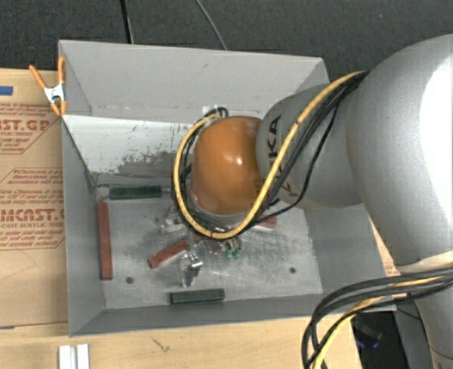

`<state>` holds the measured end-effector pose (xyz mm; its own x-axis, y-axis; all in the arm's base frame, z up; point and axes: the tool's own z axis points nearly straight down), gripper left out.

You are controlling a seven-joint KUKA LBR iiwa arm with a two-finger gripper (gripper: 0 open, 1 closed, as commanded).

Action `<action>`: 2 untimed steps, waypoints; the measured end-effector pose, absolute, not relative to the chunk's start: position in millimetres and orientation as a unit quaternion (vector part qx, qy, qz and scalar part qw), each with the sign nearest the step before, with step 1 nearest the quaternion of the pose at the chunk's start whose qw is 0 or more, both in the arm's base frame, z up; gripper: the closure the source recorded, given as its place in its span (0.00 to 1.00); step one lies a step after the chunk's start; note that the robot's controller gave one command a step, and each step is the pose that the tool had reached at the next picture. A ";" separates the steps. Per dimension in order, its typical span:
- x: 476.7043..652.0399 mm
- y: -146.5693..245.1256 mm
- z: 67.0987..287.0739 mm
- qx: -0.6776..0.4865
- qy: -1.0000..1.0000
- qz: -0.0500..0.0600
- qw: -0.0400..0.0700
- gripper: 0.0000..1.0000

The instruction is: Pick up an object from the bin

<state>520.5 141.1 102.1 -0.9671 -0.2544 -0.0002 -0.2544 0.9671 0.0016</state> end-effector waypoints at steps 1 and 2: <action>558.1 132.1 77.1 -0.185 0.983 0.002 0.006 1.00; 558.1 132.0 77.1 -0.185 0.983 0.002 0.006 1.00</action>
Offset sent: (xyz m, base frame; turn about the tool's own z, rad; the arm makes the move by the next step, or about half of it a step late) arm 0.0000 0.0000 0.0000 0.0000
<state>558.1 132.0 77.1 -0.9318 -0.3627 -0.0130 -0.3627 0.9319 0.0018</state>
